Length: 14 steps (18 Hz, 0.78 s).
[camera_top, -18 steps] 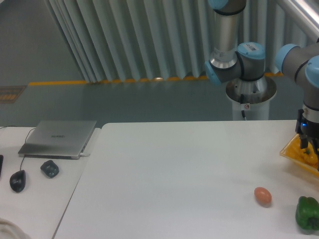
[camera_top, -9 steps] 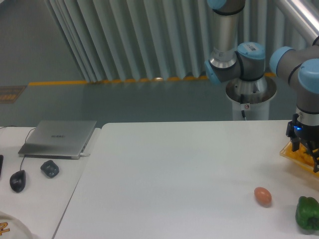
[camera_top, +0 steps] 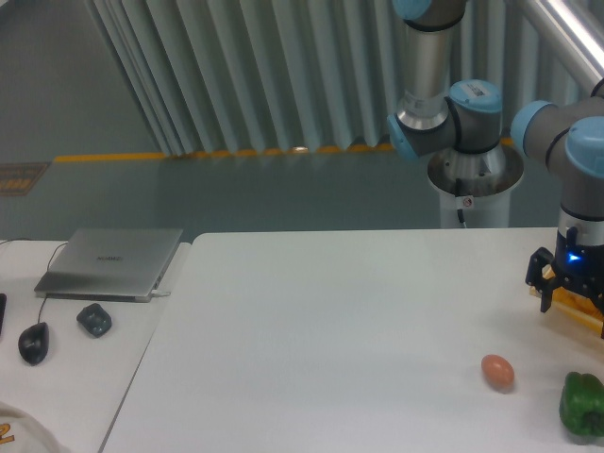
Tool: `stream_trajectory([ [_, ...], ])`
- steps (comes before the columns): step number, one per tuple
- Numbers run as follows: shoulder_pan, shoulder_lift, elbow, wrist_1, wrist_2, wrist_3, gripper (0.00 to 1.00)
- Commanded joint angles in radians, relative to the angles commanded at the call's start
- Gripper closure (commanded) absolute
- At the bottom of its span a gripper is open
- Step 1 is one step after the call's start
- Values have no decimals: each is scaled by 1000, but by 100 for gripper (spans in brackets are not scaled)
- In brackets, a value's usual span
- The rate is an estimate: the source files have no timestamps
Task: Place the red pepper on the table
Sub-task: 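Lower the gripper into the yellow basket toward the peppers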
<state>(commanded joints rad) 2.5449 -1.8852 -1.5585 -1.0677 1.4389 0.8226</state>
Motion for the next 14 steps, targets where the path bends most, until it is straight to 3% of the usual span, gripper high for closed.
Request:
stream_trajectory([
  [14, 3, -11, 15, 5, -2, -30, 0],
])
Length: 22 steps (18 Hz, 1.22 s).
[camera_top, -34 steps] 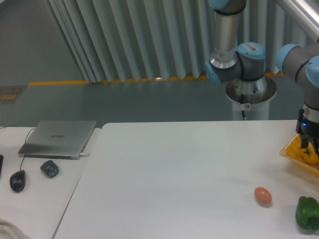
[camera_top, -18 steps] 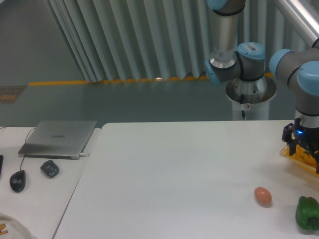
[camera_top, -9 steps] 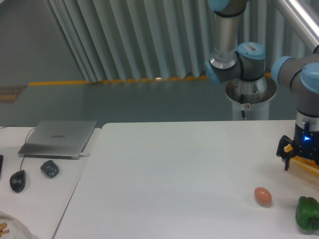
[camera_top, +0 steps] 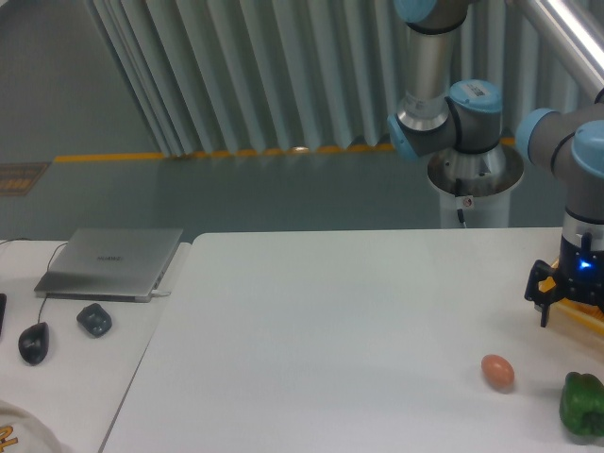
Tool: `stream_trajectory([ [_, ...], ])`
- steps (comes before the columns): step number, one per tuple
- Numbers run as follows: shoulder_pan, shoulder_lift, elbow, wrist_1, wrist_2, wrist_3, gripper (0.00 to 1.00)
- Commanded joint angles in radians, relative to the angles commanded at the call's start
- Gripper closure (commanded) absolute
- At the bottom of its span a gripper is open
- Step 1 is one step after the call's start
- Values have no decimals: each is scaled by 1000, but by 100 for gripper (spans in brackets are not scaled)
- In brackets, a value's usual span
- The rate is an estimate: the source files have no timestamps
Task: Place the red pepper on the table
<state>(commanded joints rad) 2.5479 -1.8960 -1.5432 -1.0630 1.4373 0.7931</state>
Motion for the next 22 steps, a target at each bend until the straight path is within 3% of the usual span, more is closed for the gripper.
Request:
stream_trajectory([
  [14, -18, -2, 12, 14, -9, 17, 0],
  [22, -21, 3, 6, 11, 35, 159, 0],
])
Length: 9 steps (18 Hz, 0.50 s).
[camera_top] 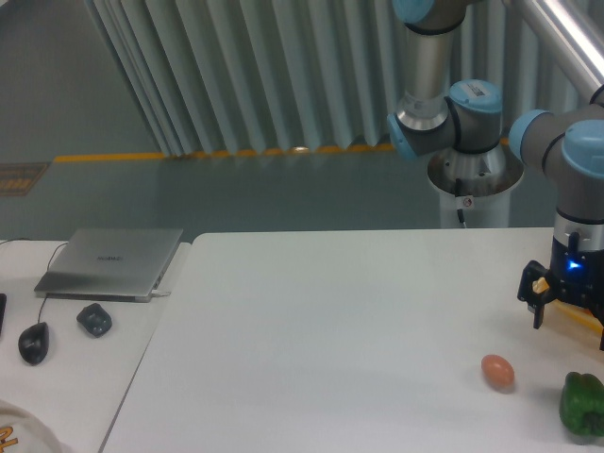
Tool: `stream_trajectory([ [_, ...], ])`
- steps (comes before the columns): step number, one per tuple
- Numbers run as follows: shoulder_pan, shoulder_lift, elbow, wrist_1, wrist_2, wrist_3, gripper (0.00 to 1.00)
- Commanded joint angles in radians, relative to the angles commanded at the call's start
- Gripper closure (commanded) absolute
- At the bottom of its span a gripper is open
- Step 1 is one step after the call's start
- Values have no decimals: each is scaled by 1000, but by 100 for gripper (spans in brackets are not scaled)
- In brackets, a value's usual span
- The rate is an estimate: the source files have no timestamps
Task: Place the red pepper on the table
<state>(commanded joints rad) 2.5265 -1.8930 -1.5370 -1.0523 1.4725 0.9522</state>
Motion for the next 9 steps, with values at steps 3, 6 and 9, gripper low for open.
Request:
stream_trajectory([
  [3, 2, 0, -2, -9, 29, 199, 0],
  [6, -1, 0, -9, -44, 185, 464, 0],
  [9, -11, -5, -12, -61, 285, 635, 0],
])
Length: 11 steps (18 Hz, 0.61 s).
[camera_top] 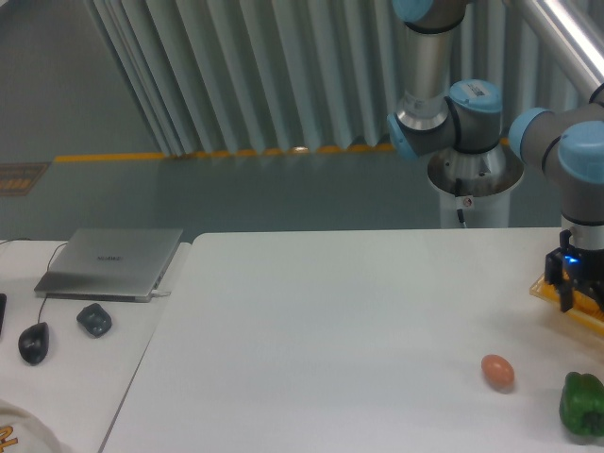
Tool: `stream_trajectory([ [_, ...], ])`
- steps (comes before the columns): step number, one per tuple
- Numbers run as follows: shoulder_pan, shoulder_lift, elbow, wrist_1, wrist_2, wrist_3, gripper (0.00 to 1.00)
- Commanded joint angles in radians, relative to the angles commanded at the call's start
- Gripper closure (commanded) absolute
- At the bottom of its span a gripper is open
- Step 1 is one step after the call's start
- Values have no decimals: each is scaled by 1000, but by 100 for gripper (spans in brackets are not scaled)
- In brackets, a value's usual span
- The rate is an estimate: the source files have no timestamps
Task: Place the red pepper on the table
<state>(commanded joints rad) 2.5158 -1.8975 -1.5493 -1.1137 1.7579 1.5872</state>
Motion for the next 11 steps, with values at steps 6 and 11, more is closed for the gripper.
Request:
stream_trajectory([
  [6, 15, -3, 5, 5, 133, 373, 0],
  [11, 69, 2, 6, 11, 201, 652, 0],
])
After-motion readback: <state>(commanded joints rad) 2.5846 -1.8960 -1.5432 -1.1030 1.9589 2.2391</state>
